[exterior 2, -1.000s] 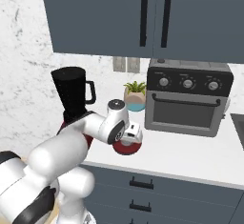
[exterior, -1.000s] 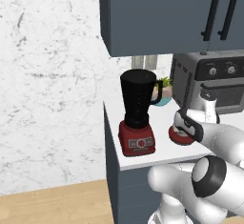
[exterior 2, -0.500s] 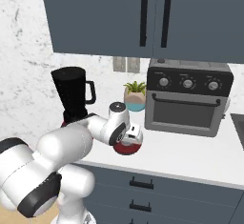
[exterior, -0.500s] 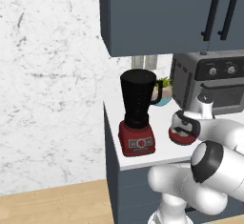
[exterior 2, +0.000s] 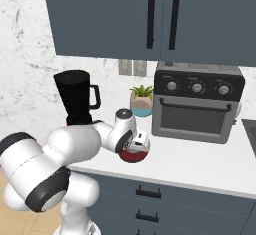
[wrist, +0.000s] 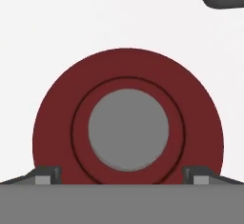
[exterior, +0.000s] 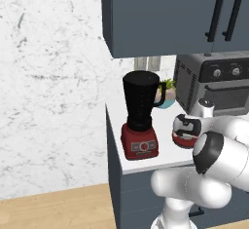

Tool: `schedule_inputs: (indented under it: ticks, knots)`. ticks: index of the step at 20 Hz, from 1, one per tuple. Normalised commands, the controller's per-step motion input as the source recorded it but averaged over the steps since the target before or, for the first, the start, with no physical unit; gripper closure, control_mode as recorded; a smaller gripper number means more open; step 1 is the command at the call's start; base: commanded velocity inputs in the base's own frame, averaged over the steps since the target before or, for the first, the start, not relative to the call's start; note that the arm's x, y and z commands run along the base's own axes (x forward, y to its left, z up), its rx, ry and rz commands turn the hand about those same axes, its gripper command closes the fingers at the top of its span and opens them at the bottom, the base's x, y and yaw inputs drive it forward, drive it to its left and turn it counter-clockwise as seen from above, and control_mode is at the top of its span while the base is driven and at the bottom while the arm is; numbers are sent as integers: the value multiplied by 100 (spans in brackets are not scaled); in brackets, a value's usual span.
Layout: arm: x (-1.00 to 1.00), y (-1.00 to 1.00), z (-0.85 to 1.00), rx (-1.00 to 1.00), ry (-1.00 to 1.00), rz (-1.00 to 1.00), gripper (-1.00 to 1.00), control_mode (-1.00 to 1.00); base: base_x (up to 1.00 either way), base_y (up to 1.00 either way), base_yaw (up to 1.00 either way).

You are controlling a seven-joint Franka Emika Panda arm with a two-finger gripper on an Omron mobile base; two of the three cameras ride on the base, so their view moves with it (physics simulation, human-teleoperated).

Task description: Close the lid blender by securely placing the lid on top.

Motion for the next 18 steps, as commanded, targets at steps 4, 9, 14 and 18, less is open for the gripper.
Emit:
schedule_inputs:
  ticks: [4, 9, 14, 18]
  knots:
    - [16, 0, -8, 0, 0, 0, -100, -100, 0, 0, 0]
    - [15, 0, -7, 0, 0, 0, -100, -100, 0, 0, 0]
    - [14, 0, -7, 0, 0, 0, -100, -100, 0, 0, 0]
    - [11, 0, -11, 0, 0, 0, -100, -100, 0, 0, 0]
